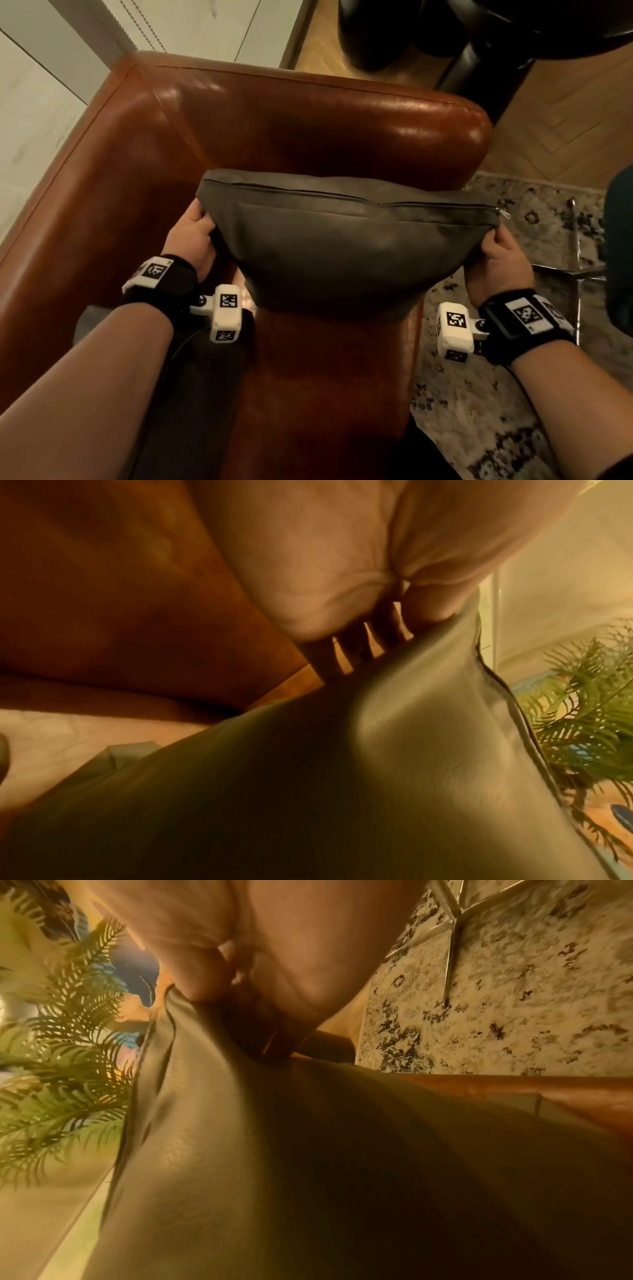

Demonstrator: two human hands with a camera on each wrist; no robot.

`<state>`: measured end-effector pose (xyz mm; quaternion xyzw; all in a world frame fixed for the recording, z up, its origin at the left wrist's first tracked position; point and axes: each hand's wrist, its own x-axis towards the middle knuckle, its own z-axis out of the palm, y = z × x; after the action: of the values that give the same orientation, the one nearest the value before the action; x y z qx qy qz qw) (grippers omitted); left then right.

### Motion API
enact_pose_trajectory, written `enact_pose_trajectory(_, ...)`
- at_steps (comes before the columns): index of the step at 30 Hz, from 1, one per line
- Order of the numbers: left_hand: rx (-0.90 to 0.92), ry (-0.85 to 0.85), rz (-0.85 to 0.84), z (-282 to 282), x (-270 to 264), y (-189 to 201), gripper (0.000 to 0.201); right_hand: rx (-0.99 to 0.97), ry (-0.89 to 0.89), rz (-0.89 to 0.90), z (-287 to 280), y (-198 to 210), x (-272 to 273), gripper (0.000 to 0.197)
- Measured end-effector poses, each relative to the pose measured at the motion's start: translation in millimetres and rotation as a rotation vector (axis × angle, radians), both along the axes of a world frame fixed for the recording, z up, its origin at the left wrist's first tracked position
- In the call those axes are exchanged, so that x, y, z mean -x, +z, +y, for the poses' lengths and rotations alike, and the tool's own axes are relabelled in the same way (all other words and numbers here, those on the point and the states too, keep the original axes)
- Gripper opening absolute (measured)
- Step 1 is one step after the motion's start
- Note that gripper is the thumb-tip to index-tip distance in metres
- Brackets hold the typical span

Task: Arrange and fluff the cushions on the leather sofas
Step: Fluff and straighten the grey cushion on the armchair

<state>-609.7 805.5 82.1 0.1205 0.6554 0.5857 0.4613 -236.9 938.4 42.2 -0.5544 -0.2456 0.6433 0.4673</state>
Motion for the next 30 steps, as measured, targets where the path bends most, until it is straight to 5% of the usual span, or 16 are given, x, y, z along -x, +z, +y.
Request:
enact_pose_trajectory(7, 0.124, 0.177, 0.198, 8, 8, -13, 0.036, -0.098, -0.109, -0.411, 2, 2, 5, 0.026)
enact_pose_trajectory(12, 0.191, 0.222, 0.272, 10, 23, -11, 0.041, -0.241, -0.009, -0.648, 14, 19, -2, 0.025)
enact_pose_trajectory(19, 0.036, 0.209, 0.090, 6, 13, -8, 0.039, -0.251, -0.001, -0.547, 9, 23, -10, 0.027)
enact_pose_trajectory(22, 0.097, 0.208, 0.197, 6, 15, -10, 0.034, -0.200, -0.028, -0.486, 12, 29, -12, 0.031)
enact_pose_trajectory(30, 0.336, 0.272, 0.400, 10, 40, -25, 0.031, -0.315, 0.399, -0.985, 32, 65, -28, 0.027)
